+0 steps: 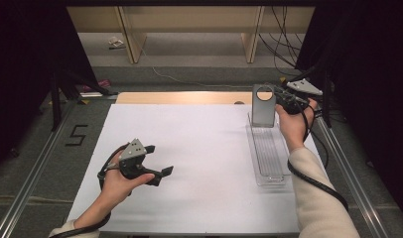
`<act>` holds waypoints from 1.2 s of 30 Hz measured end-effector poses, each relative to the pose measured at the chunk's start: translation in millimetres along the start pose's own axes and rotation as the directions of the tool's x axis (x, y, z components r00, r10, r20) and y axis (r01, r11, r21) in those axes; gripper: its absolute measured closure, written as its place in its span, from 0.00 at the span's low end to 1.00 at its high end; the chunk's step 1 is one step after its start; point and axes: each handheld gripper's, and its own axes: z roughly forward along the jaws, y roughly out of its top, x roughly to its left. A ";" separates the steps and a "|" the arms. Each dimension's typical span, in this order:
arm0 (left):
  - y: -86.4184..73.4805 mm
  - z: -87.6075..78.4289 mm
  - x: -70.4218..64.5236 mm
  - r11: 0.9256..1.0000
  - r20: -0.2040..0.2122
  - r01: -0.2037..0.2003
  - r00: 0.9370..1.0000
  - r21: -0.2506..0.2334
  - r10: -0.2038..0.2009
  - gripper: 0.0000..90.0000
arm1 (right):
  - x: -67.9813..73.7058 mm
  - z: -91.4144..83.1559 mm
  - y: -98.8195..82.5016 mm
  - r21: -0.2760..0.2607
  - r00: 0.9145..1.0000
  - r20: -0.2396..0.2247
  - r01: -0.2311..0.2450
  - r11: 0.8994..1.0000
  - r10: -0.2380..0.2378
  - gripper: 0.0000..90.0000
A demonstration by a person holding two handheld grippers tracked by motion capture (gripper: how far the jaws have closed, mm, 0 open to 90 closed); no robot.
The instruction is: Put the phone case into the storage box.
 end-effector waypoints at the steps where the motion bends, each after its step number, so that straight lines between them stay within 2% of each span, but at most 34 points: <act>1: 0.1 0.0 -0.1 1.000 0.000 0.000 1.000 0.000 0.000 0.00 | 0.0 0.7 -0.4 0.001 1.000 -0.002 -0.001 1.000 0.001 0.95; 20: 0.1 0.5 -0.4 1.000 0.002 -0.001 1.000 0.002 0.001 0.00 | -1.0 12.4 -7.9 0.035 1.000 -0.007 -0.023 0.999 0.023 0.95; 36: 0.6 0.4 -0.6 1.000 0.004 0.000 1.000 -0.002 0.000 0.00 | 0.7 22.5 -17.3 0.060 1.000 -0.005 -0.021 0.998 0.022 0.94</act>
